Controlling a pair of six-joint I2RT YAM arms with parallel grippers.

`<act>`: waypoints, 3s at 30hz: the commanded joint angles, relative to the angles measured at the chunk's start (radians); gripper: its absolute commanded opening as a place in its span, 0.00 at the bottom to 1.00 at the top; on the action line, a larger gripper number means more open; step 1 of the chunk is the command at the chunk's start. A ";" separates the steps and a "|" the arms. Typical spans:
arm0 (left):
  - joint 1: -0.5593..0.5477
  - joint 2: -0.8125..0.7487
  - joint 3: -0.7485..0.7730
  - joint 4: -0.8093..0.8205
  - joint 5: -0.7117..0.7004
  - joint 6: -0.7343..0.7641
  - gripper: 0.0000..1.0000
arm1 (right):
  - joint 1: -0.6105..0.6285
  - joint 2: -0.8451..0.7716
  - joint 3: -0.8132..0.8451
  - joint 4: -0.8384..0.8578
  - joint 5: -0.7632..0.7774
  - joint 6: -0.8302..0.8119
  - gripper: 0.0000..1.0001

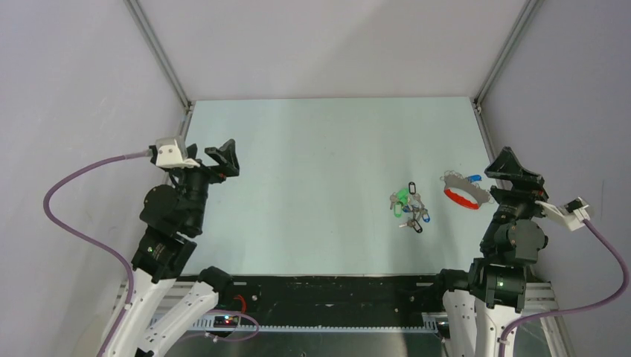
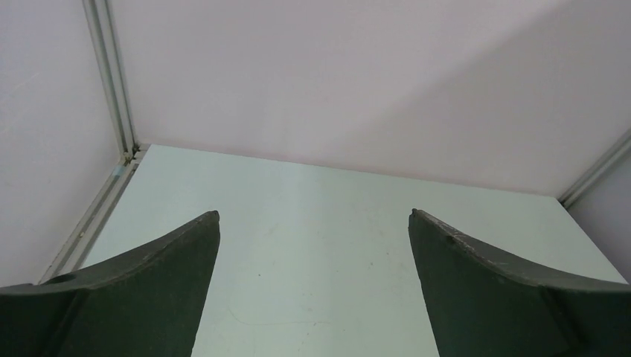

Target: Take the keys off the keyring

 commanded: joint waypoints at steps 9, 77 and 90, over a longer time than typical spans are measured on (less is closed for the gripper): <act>0.004 -0.047 -0.011 0.070 0.158 0.016 1.00 | 0.001 0.101 0.054 -0.029 0.040 0.063 0.99; 0.005 -0.114 -0.030 0.088 0.133 0.029 1.00 | -0.237 1.665 0.600 -0.499 -0.250 0.443 0.23; 0.005 -0.108 -0.031 0.087 0.138 0.032 1.00 | -0.148 1.150 0.415 -0.445 -0.210 0.292 0.00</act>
